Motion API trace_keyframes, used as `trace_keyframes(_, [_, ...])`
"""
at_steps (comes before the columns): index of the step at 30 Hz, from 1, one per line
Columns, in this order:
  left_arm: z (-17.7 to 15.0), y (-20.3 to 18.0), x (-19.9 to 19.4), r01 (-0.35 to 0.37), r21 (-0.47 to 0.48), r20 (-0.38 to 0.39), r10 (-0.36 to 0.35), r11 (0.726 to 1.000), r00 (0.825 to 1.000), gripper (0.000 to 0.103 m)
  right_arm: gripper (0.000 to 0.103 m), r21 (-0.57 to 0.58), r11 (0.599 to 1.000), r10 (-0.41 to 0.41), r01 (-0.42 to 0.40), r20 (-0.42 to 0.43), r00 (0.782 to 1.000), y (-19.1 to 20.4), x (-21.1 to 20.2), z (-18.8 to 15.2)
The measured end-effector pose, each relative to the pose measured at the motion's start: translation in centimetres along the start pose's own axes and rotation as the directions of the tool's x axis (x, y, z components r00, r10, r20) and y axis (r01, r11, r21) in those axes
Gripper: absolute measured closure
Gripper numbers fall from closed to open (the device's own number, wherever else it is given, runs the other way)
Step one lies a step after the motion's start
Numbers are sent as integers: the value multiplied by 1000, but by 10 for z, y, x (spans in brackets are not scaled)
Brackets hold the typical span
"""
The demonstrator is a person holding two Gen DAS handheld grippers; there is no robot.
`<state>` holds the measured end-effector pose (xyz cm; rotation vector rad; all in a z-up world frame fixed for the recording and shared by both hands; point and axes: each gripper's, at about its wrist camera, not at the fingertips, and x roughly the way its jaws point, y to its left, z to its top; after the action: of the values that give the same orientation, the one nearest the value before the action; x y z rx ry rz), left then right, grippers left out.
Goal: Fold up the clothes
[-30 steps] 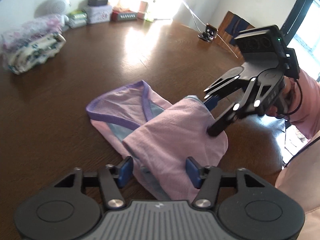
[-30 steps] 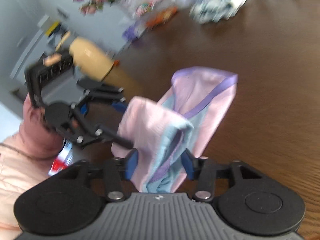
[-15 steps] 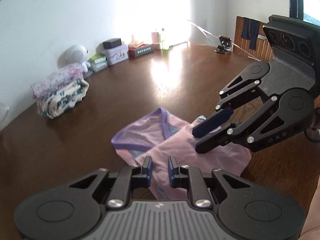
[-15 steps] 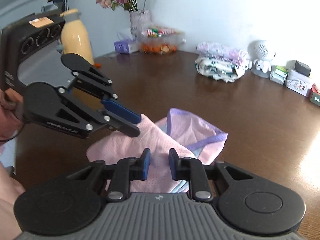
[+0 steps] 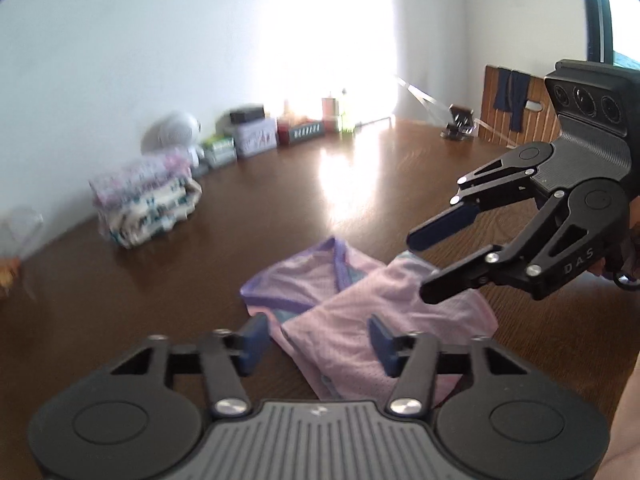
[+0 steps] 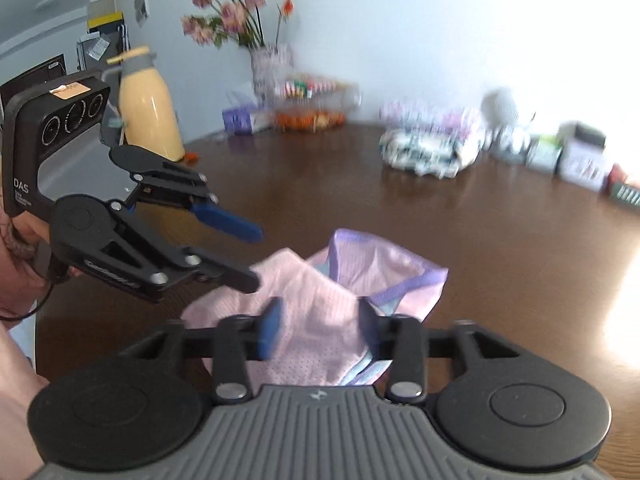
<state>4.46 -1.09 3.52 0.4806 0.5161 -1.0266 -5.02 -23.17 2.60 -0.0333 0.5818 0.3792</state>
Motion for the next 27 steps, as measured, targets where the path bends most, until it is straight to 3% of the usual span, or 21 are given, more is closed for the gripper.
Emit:
trace_keyframes(3, [-4, -12, -18, 10, 61, 27, -11, 998, 1000, 32, 32, -68, 997, -32, 32, 3, 999, 13, -17, -7])
trace_keyframes(11, [-36, -45, -14, -2, 157, -63, 12, 988, 998, 34, 32, -264, 962, -99, 74, -82, 992, 39, -20, -33])
trace_keyframes(14, [-43, -51, -12, -34, 193, -66, 48, 981, 997, 36, 32, -388, 915, -144, 109, -62, 988, 54, -19, -38])
trace_keyframes(16, [-43, -57, -9, -61, 244, -72, 81, 968, 994, 37, 31, -495, 860, -171, 121, -58, 983, 64, -15, -42])
trace_keyframes(21, [-44, -76, 0, -114, 415, -69, 156, 903, 985, 52, 31, -679, 726, -197, 109, -54, 979, 88, -4, -49])
trace_keyframes(23, [-48, -83, 4, -136, 491, -59, 189, 860, 980, 60, 31, -716, 688, -209, 114, -46, 977, 95, 1, -50])
trace_keyframes(27, [-54, -96, 13, -172, 618, -21, 235, 767, 972, 63, 31, -766, 633, -223, 109, -46, 974, 104, 7, -53])
